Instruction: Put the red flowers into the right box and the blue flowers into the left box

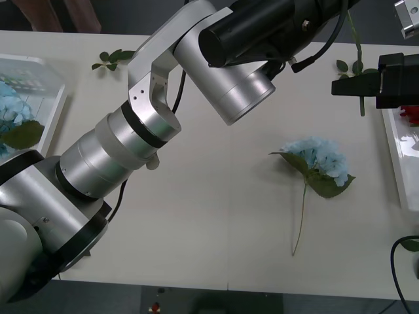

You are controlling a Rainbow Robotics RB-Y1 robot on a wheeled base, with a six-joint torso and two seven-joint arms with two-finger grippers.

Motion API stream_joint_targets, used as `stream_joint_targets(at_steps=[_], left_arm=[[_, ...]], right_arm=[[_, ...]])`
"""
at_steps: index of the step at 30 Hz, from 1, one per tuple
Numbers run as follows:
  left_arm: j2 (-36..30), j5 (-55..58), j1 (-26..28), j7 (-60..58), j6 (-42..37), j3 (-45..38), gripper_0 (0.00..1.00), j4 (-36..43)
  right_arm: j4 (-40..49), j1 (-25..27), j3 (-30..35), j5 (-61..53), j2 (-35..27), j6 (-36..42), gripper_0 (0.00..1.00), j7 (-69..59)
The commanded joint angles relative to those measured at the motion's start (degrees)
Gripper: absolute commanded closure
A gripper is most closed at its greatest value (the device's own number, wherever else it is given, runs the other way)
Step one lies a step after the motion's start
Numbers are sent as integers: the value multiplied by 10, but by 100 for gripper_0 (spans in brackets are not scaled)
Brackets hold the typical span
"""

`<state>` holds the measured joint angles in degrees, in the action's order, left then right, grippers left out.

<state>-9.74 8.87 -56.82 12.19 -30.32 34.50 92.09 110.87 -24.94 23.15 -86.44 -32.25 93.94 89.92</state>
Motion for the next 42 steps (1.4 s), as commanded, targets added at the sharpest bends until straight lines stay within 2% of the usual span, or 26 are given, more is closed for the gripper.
stream_joint_targets(at_steps=[1,4,5,6,7,8,10,22,33,39,42], left_arm=[[16,-3,-20,3,7,-2,100,19],[16,-7,-20,3,7,1,100,18],[16,-11,-20,3,6,3,84,19],[16,-15,-20,3,6,3,63,18],[16,-20,-19,2,7,4,41,18],[17,-26,-19,0,7,5,14,18],[16,-31,-19,-2,7,5,0,18],[17,-48,-19,-15,6,6,0,19],[2,-47,-19,-15,6,4,0,22],[-27,33,-15,0,6,-15,0,37],[-38,108,-7,51,-19,-37,0,56]], right_arm=[[8,-12,10,-1,-1,-5,100,11],[8,-12,10,-1,-1,-5,100,11],[8,-12,11,-1,-2,-5,100,11],[8,-12,12,-1,-1,-5,100,11],[8,-12,12,-2,-1,-5,100,11],[8,-12,13,-2,-2,-5,100,11],[8,-12,14,-1,-1,-5,100,11],[8,-11,31,-1,-3,-4,100,11],[8,25,83,8,-30,-5,100,6],[8,54,124,42,-36,-5,100,10],[8,76,150,63,-39,-8,100,11]])
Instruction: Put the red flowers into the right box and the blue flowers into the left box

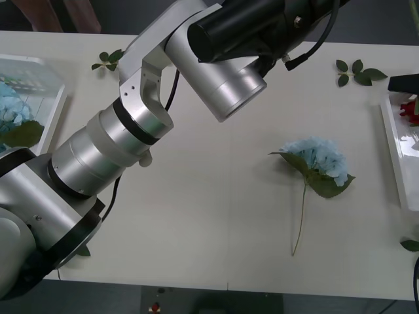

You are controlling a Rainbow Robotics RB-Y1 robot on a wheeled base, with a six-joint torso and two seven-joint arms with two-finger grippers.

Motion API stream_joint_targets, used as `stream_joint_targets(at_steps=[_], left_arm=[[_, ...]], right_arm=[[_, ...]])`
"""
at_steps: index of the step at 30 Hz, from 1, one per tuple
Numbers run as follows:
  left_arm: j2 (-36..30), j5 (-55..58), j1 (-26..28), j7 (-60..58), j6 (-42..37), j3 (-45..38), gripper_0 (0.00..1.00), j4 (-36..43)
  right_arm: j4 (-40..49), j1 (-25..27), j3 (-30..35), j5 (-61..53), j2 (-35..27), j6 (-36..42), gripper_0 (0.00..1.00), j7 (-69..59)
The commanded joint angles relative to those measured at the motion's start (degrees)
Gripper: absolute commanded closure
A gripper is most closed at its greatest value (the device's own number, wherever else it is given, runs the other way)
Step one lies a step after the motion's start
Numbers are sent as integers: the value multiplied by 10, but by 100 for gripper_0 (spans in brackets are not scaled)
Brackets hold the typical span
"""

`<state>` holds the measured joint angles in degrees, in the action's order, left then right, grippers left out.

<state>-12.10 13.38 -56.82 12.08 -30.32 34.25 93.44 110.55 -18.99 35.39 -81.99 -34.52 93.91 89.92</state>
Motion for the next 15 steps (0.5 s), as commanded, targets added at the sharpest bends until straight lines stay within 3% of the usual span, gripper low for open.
stream_joint_targets(at_steps=[1,8,15], left_arm=[[-16,79,-5,65,-33,-40,0,47],[-15,241,6,266,-265,-135,0,121],[-21,346,55,437,-410,-226,0,187]], right_arm=[[11,21,32,23,-16,-7,100,11],[11,59,71,97,-24,-12,100,5],[11,94,75,179,-40,-32,100,2]])
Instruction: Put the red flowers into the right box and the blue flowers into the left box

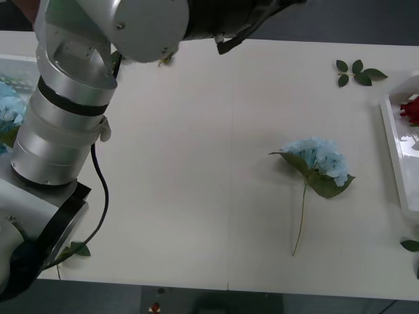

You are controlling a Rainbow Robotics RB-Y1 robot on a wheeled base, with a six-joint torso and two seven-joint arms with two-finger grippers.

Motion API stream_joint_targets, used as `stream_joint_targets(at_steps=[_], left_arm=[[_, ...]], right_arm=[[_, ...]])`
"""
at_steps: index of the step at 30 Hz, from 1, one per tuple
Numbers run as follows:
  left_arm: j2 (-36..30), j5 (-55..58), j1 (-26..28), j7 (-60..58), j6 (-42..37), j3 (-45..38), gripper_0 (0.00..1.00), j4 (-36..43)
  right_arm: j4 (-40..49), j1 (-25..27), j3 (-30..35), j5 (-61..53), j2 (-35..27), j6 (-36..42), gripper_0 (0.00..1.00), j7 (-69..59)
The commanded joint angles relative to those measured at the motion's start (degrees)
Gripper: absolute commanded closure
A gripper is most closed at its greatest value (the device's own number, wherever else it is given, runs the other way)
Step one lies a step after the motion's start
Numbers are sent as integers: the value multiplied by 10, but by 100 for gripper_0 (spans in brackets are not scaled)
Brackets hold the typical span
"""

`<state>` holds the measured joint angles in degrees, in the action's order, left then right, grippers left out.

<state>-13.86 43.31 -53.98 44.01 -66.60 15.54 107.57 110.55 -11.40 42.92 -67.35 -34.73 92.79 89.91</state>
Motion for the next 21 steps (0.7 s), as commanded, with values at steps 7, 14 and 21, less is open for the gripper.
stream_joint_targets(at_steps=[7,14,21], left_arm=[[-32,181,98,340,-120,-126,0,67],[-89,324,165,486,-114,-165,0,63],[-143,417,232,609,-78,-167,0,66]], right_arm=[[11,59,-1,140,-45,-51,100,-2],[10,96,-1,251,-42,-62,100,-7],[-48,109,-13,285,-36,-95,100,-11]])
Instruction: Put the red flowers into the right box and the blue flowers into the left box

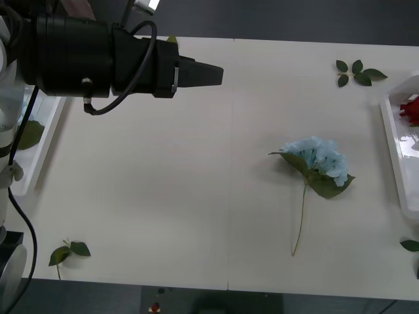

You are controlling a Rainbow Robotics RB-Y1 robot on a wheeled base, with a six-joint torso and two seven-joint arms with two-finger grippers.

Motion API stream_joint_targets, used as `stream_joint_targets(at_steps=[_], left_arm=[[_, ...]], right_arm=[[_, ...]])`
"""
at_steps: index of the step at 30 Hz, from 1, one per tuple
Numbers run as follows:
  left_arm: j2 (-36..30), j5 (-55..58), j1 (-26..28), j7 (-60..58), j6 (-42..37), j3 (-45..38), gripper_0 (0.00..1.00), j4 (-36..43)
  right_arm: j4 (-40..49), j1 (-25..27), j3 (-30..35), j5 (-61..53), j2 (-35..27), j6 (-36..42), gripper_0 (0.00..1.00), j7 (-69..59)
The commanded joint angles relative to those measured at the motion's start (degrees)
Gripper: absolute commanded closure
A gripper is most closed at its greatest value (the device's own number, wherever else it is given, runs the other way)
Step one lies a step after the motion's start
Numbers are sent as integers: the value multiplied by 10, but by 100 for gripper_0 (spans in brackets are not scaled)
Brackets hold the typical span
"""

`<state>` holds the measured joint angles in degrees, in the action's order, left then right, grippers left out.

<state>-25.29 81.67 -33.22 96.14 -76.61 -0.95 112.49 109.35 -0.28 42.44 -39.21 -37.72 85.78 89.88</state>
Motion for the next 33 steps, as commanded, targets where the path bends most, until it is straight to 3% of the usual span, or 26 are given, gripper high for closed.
stream_joint_targets(at_steps=[1,12,20,21,23,24,29,33], left_arm=[[-34,42,31,100,25,-2,0,17],[-78,106,76,210,41,-1,0,17],[-93,114,91,229,48,-2,0,17],[-95,117,98,233,53,-1,0,17],[-99,119,105,237,61,-2,0,17],[-100,124,111,243,66,-2,0,17],[-107,143,125,269,73,-2,0,17],[-119,175,136,275,77,-1,0,17]], right_arm=[[-49,-2,-11,4,-6,-38,100,-10],[-201,-6,-85,17,-15,-210,100,-6],[-229,-6,-107,17,-23,-244,98,-5],[-230,-6,-107,17,-24,-244,76,-4],[-229,-6,-107,12,-27,-244,19,-1],[-229,-6,-107,11,-29,-244,2,0],[-221,-6,-109,3,-36,-243,0,9],[-180,-7,-109,-1,-50,-188,0,15]])
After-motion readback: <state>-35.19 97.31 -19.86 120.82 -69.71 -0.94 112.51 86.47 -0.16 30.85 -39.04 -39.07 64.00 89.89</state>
